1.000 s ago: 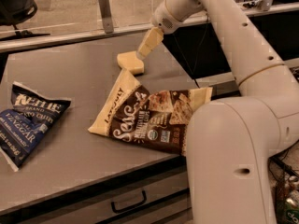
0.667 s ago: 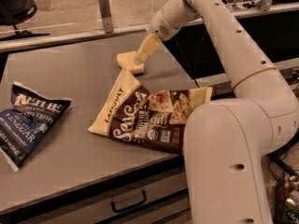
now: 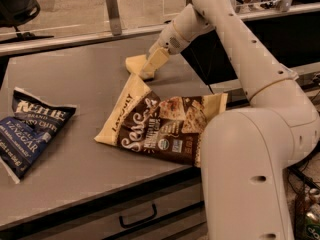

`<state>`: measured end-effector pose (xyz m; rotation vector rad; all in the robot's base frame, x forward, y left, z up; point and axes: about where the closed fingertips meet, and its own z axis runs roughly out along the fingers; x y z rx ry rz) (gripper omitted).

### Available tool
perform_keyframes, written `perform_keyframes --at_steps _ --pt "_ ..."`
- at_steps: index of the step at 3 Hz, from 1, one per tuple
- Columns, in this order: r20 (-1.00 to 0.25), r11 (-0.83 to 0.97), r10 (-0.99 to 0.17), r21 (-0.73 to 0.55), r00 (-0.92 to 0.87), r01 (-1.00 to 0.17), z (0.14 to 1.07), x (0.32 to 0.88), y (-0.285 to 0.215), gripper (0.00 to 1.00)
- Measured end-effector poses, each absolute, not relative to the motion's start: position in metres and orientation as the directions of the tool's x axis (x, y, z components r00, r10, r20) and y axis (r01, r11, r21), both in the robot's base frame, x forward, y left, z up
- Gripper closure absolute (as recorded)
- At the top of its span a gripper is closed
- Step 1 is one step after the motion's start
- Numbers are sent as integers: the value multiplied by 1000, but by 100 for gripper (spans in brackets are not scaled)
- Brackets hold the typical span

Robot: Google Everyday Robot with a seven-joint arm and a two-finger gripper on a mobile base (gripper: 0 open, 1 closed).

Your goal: Pick sponge

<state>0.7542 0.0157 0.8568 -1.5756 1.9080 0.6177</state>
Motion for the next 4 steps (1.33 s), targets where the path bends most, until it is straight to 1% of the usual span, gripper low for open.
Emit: perform_keyframes --at_steps 1,2,3,4 --pt "-683 177 -718 5 -133 -984 845 750 19 47" --pt "-671 164 -731 4 -124 -987 840 748 21 71" --pt "-685 155 -721 -9 -107 -988 845 747 23 93" --pt "-741 153 -668 -55 -63 -987 874 748 21 100"
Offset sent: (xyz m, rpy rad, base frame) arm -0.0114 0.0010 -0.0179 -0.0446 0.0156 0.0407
